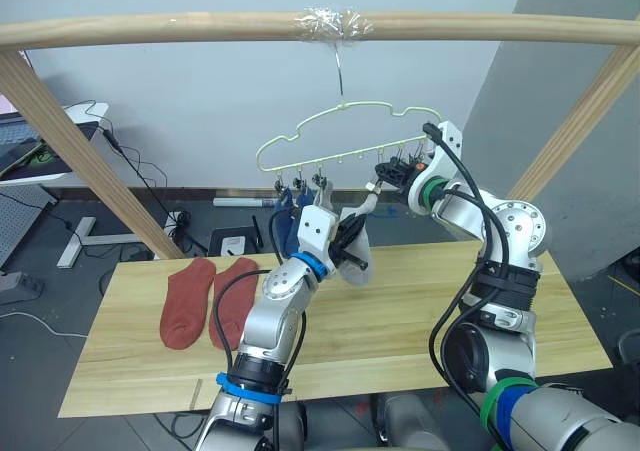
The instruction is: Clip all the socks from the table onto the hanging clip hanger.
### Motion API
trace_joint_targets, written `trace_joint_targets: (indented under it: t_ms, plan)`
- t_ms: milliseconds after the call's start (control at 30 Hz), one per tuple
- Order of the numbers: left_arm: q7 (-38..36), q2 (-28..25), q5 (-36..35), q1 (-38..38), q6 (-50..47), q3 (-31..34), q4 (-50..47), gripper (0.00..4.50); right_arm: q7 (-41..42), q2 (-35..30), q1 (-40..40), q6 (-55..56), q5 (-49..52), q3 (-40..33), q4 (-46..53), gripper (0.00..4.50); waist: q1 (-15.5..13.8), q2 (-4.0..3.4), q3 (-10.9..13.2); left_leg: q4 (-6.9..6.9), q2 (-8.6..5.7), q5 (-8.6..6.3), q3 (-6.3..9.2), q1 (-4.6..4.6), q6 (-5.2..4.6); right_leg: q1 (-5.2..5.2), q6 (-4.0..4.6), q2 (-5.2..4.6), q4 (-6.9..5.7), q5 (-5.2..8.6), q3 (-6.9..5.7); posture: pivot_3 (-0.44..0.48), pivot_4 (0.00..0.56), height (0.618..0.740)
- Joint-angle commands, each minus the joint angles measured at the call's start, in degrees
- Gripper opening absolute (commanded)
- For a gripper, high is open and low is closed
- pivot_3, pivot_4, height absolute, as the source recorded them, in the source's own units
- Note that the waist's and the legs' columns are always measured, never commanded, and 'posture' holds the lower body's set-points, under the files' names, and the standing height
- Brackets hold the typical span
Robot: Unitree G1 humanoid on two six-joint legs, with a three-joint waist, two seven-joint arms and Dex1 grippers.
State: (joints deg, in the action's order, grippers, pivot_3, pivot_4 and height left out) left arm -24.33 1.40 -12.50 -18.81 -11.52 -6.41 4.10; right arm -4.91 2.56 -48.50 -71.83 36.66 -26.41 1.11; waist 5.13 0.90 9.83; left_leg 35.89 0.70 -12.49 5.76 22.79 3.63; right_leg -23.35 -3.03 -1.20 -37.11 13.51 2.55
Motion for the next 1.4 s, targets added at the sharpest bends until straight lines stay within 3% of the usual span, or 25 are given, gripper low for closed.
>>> trace_joint_targets:
  t_ms: [33,567,800,967,1000,1233,1400]
  plan:
    - [0.4,0.4,0.0,-2.0,2.2,0.1,-1.3,0.01,-1.0,0.1,-1.1,-0.3,1.5,-0.7,1.7,0.03,0.0,0.0,0.0,0.0,0.0,0.0,0.0,0.0,0.0,0.0,0.0,0.0,0.0,0.0,0.0,-0.123,0.131,0.74]
    - [0.3,1.3,0.3,-4.2,3.5,-0.9,0.9,0.01,-3.8,1.5,-0.3,-1.0,4.4,-1.0,2.1,0.03,0.0,0.0,0.0,-0.01,0.0,0.0,0.0,0.02,0.0,0.0,0.0,0.0,0.04,0.0,-0.01,-0.126,0.132,0.74]
    - [0.3,1.1,0.3,-4.8,4.1,-0.7,1.2,0.0,-2.8,0.8,0.6,-0.5,4.8,-0.2,2.9,2.43,0.0,-0.01,0.0,-0.03,0.0,0.0,0.0,0.05,0.0,-0.03,0.0,0.01,0.06,0.01,-0.01,-0.122,0.129,0.74]
    - [-0.4,1.1,-1.3,-4.4,2.3,-0.2,0.4,0.0,4.8,-4.2,3.3,-0.4,6.4,3.5,6.9,4.23,0.0,-0.01,0.0,-0.03,0.0,0.0,0.0,0.08,0.0,-0.05,-0.01,0.01,0.09,0.01,-0.01,-0.12,0.131,0.74]
    - [-0.6,1.1,-1.9,-4.3,1.5,0.0,0.1,0.24,6.5,-5.3,4.4,-0.8,7.5,3.7,8.4,4.49,0.0,-0.02,0.0,-0.03,0.0,0.0,0.0,0.1,0.0,-0.05,-0.02,0.01,0.11,0.01,-0.01,-0.121,0.132,0.74]
    - [-2.7,0.5,-7.5,-2.4,-6.2,1.0,-2.4,2.27,8.4,-9.6,12.1,-2.6,12.2,3.5,19.7,4.5,0.4,-0.05,0.0,-0.04,0.0,-0.02,0.01,0.1,-0.02,-0.08,-0.02,0.02,0.1,0.03,-0.01,-0.144,0.142,0.74]
    - [-6.0,-4.4,-10.5,2.6,-12.5,1.4,-7.7,3.81,10.8,-15.4,19.9,4.4,5.6,12.5,25.8,4.5,1.3,-0.09,0.1,-0.07,0.0,-0.02,-0.03,0.11,-0.02,-0.11,-0.02,0.02,0.14,0.04,0.03,-0.152,0.153,0.74]
